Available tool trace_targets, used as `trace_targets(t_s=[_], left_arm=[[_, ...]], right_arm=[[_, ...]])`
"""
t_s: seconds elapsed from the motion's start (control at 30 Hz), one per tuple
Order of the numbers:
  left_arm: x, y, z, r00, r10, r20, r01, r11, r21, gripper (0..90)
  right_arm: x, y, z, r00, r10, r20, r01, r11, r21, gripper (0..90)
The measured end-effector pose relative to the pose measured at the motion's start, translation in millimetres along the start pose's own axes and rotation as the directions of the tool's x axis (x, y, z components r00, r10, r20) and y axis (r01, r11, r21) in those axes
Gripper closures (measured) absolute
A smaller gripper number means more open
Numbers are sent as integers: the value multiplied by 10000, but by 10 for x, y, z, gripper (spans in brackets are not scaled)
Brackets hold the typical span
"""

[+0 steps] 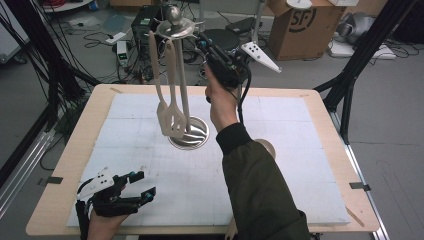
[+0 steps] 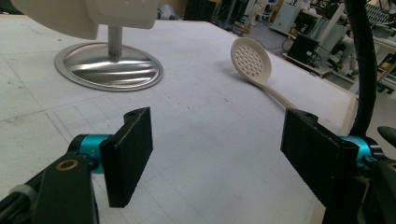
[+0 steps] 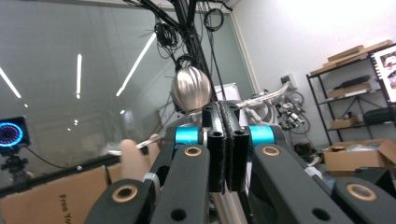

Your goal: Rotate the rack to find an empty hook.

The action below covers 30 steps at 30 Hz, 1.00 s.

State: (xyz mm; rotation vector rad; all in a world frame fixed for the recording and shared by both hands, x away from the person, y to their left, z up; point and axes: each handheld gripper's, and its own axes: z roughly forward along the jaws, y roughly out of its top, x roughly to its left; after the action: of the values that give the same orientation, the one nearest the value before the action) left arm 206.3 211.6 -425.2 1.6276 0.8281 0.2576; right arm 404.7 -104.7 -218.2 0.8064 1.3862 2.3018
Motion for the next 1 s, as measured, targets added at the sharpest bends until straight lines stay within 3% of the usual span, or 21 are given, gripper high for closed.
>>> trace_targets(t_s=[0.2,0.33,0.43,0.6,1.0], left_arm=[[1,0,7,10000,-16,6,16,10000,11,257],[0,0,8,10000,3,13,-3,10000,16,257],[-1,-1,9,10000,5,12,-5,10000,13,257],[-4,-3,17,10000,12,-3,-11,10000,57,257],[-3,-8,27,10000,18,5,-18,10000,98,257]], right_arm=[[-8,1,-5,10000,-74,-2,74,10000,39,899],[35,-1,-24,9982,-593,49,593,9982,60,898],[41,4,-58,9916,-1246,335,1240,9921,190,897],[26,41,-86,9856,-1669,274,1661,9857,277,897],[86,54,-107,9874,-1581,-55,1582,9871,236,897]])
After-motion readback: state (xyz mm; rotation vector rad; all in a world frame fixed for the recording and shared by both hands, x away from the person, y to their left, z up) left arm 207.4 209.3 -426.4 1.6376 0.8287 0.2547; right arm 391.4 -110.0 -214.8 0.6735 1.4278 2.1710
